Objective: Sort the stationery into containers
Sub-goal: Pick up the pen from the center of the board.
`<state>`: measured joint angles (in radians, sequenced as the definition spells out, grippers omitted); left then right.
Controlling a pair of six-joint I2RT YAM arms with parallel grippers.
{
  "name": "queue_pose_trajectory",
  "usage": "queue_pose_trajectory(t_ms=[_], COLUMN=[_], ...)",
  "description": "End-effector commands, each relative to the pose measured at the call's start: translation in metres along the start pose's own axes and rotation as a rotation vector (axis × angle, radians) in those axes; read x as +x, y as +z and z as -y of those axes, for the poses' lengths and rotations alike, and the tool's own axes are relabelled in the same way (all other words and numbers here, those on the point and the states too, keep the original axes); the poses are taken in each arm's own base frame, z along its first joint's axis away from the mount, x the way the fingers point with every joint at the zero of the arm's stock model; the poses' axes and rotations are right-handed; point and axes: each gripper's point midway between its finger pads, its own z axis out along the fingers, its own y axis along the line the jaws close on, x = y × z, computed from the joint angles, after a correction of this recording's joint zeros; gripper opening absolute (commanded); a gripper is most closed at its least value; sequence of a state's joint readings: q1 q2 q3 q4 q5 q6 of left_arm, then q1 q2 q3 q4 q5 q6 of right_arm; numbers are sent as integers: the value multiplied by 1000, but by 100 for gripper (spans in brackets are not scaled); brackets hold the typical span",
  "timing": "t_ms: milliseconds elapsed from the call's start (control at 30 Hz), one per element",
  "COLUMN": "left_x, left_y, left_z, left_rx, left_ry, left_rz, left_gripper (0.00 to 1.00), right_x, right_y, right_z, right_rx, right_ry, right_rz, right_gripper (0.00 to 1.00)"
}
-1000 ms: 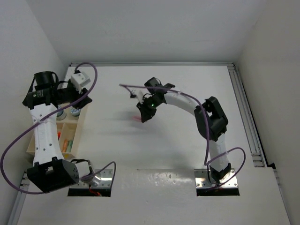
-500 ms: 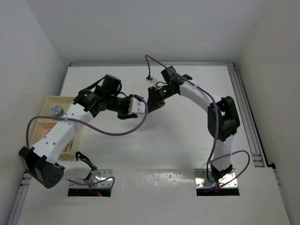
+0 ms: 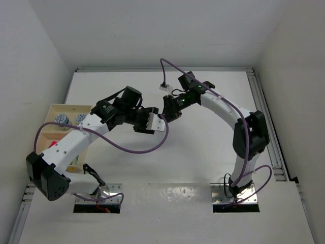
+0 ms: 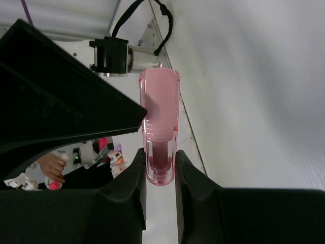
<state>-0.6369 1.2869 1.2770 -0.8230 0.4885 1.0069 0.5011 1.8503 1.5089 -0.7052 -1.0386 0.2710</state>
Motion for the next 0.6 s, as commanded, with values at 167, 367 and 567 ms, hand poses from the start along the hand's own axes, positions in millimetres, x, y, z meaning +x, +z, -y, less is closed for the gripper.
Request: queue_pose_trajectory(t_ms=[167, 367, 567], left_x=[-3, -1, 3], left_y=[4, 9, 13], left_z=[-7, 9, 23], left_rx=[-38, 14, 29], left_ry=[65, 81, 74], left_rz=[1, 0, -27], left_gripper=[57, 41, 28], right_x=[13, 6, -7], right_y=[-1, 2, -1], right_z=[-31, -38, -53], right_rx=[-48, -61, -103], right_ry=[-123, -125, -138], right_rz=[-34, -26, 6], right_gripper=[0, 0, 0])
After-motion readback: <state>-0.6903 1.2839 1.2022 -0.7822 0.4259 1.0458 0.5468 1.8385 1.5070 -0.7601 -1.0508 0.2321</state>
